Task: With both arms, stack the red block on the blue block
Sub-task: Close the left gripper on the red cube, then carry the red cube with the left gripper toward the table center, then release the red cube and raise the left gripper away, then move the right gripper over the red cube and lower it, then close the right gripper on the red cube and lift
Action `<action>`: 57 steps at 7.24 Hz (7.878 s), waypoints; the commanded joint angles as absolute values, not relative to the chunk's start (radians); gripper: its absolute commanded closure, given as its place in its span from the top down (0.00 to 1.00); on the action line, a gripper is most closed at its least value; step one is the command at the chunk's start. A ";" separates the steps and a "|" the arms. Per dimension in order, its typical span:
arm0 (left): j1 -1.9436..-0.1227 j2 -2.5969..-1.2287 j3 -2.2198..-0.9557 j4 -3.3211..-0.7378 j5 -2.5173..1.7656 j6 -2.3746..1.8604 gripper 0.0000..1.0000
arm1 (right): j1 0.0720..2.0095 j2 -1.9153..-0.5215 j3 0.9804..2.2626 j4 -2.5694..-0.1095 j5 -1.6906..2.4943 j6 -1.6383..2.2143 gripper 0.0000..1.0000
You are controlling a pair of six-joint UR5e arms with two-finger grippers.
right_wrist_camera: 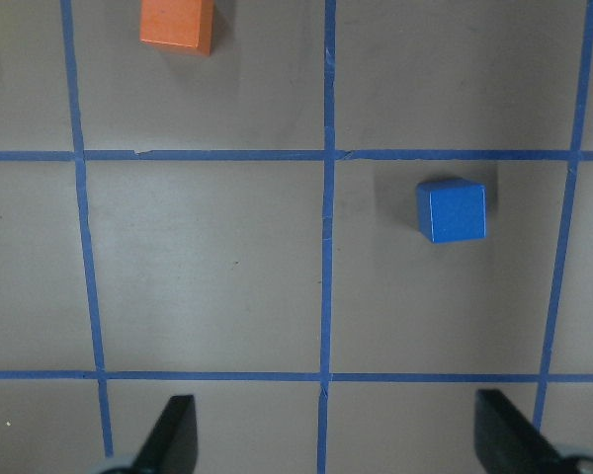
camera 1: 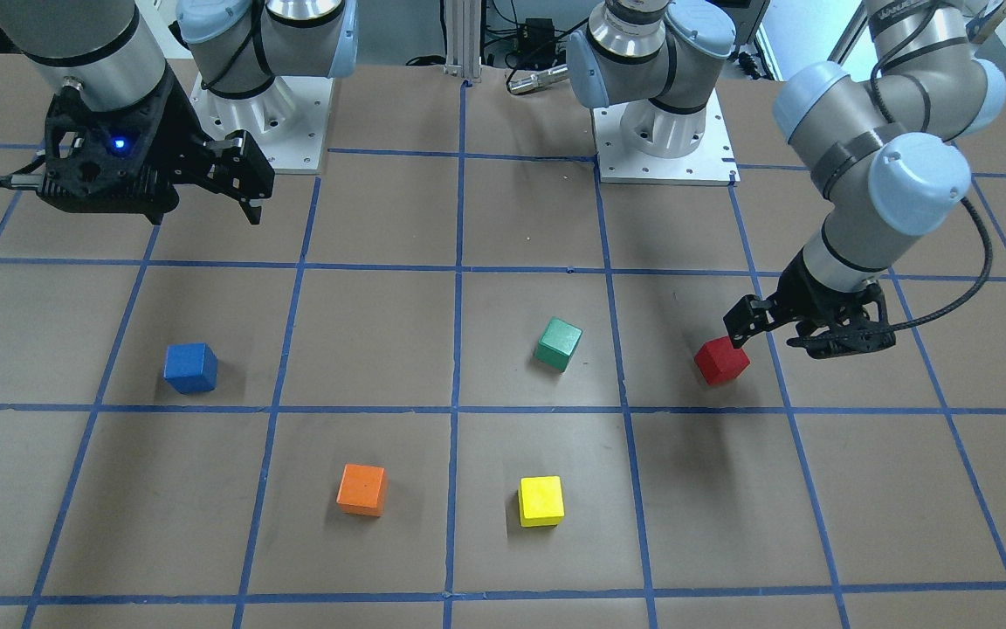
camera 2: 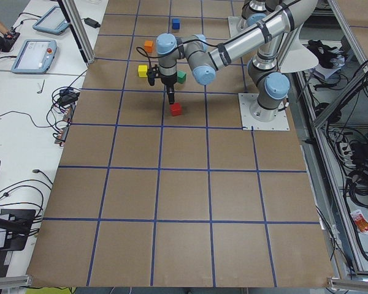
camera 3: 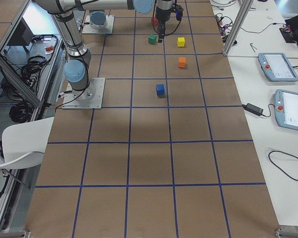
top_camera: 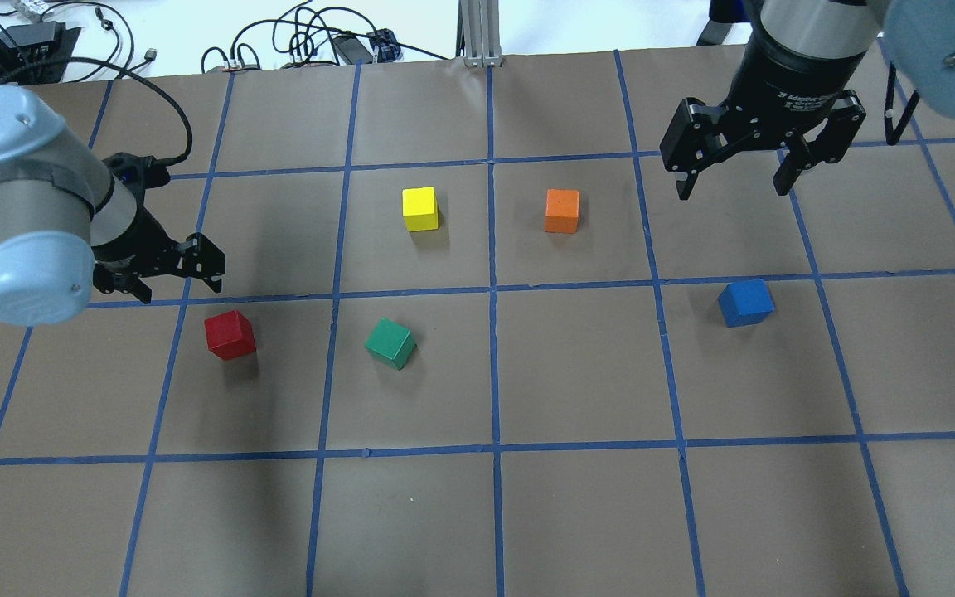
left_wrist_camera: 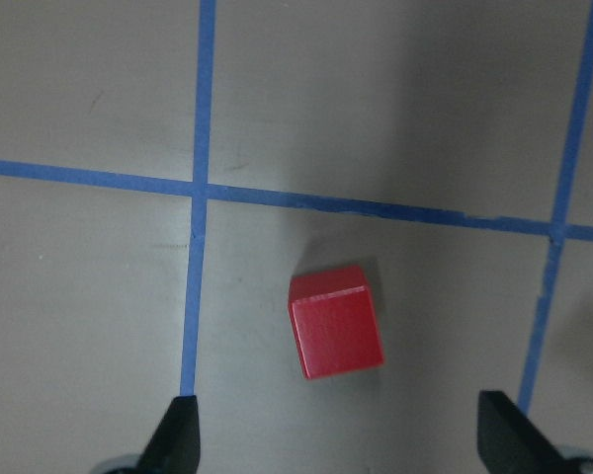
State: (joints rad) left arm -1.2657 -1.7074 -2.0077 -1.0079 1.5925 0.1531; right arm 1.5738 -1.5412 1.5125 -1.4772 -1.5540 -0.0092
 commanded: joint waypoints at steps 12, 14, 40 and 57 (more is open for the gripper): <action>-1.645 -1.796 -1.907 -0.999 1.579 0.086 0.00 | 1.574 -1.555 1.545 -1.496 -1.574 -0.009 1.00; -1.797 -1.844 -1.861 -0.970 1.505 -0.148 0.00 | 1.574 -1.557 1.545 -1.494 -1.574 -0.009 1.00; -1.535 -1.577 -1.505 -1.560 1.572 0.152 1.00 | 1.877 -1.206 1.621 -2.031 -1.549 0.198 1.00; -1.536 -1.582 -1.514 -1.514 1.559 0.146 1.00 | 1.916 -1.066 1.551 -2.078 -1.496 0.222 0.00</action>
